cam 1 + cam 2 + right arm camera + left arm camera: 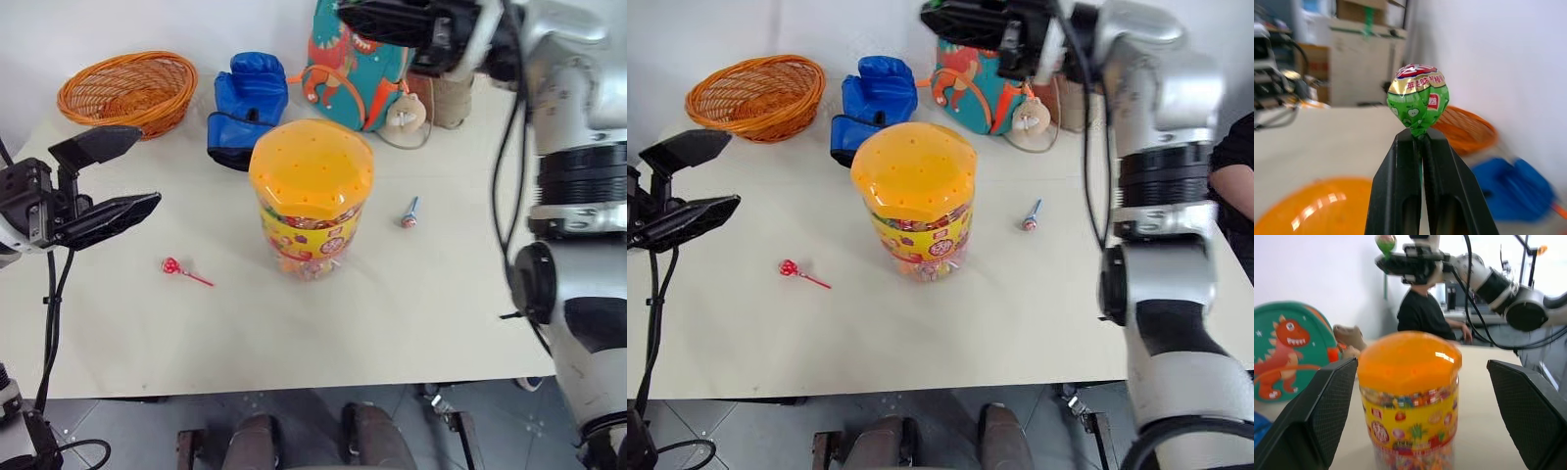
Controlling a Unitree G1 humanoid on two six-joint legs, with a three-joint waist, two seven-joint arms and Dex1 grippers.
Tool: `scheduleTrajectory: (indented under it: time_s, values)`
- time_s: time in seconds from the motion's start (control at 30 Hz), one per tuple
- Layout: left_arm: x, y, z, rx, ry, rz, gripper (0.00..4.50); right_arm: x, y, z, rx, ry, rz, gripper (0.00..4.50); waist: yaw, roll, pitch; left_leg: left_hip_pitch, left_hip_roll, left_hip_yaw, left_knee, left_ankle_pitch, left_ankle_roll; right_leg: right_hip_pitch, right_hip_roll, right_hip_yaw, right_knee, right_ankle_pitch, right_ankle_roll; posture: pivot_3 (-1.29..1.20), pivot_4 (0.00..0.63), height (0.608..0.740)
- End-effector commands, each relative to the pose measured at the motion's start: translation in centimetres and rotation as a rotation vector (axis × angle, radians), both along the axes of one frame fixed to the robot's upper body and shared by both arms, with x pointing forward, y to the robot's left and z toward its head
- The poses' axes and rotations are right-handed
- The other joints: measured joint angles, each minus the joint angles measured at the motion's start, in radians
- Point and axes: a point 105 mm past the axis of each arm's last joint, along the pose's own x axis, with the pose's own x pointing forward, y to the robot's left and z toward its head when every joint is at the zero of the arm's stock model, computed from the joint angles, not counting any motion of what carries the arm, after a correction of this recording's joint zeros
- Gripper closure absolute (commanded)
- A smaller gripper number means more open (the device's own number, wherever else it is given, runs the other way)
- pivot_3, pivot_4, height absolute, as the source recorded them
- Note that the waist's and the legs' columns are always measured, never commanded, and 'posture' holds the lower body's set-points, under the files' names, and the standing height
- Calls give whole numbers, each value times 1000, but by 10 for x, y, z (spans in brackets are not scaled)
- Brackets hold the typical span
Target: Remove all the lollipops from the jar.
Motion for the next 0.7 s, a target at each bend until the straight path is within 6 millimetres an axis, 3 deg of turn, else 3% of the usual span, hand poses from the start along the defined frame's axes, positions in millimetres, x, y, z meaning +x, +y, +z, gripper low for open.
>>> scheduleTrajectory:
  time_s: [0.03, 0.1, 0.2, 0.33, 0.7]
  values:
    - [-9, -15, 5, -39, -32, -69, 0, -5, -41, -15, -28, 62, -178, 4447, 6, 0, 0, 0, 0, 0, 0, 0, 0, 0, 0, 0, 0, 0, 0, 0, 150, 740]
    - [-9, -22, 1, -67, -13, -96, 0, -6, -61, -42, -66, 146, -283, 4447, 8, 0, 0, 0, 0, 0, 1, 0, 0, 0, 0, 0, 0, 0, 0, 0, 150, 740]
    - [-11, -37, -23, -23, 76, -138, 0, -8, -87, -89, -115, 261, -427, 4447, 7, 0, 0, 0, 0, 1, 0, 0, 0, 0, 0, 0, 0, 0, 0, 0, 150, 740]
    - [-17, -53, -65, 149, 210, -214, 0, -20, -101, -149, -151, 421, -514, 4447, 2, 0, 0, 2, 1, 5, -2, 0, 0, -1, 1, 4, 0, 0, 0, 0, 150, 740]
    - [-24, -75, -98, 288, 311, -307, 0, -24, -110, -237, -257, 658, -631, 4447, 11, 1, 0, 7, 0, 5, -1, 0, 0, 3, 2, 8, -1, 1, 1, 0, 150, 740]
